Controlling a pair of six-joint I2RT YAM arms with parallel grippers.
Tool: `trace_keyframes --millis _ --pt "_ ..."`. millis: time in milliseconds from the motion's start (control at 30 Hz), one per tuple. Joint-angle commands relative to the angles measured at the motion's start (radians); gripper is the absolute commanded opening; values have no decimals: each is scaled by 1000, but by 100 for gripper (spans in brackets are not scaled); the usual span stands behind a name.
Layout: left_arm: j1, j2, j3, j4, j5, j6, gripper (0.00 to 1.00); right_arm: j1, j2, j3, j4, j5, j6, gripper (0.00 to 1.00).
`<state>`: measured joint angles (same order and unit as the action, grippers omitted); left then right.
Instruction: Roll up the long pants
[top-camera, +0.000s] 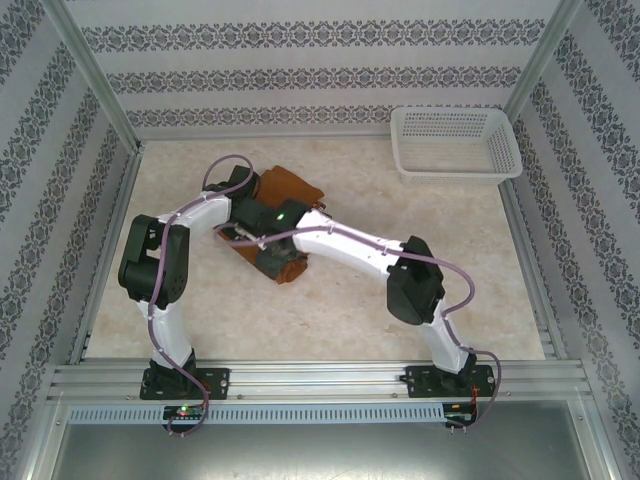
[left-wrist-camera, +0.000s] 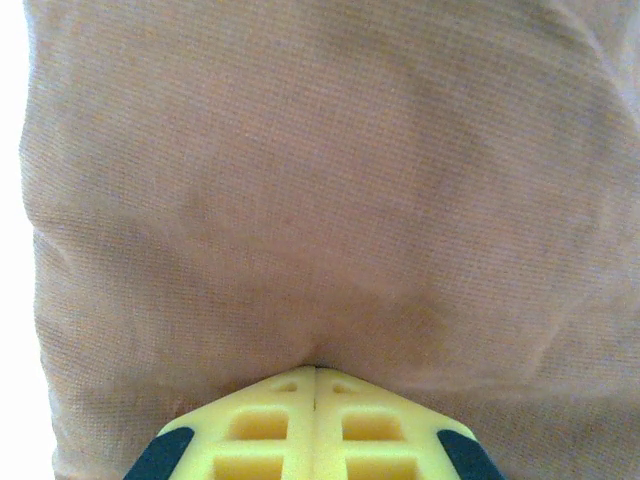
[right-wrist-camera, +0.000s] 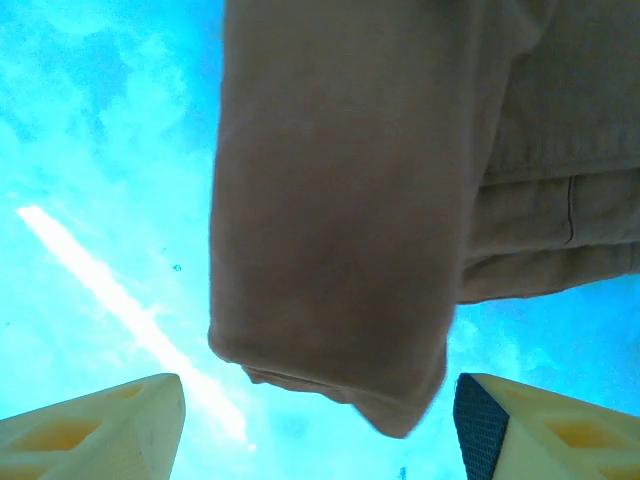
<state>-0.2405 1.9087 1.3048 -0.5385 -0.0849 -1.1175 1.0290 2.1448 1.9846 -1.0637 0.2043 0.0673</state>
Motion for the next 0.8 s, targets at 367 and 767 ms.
trace_keyframes --millis 367,767 --pt "42 -47 -96 69 39 75 0 108 222 74 64 389 -68 72" --pt "41 -90 -143 81 79 39 0 129 308 111 162 558 -195 74"
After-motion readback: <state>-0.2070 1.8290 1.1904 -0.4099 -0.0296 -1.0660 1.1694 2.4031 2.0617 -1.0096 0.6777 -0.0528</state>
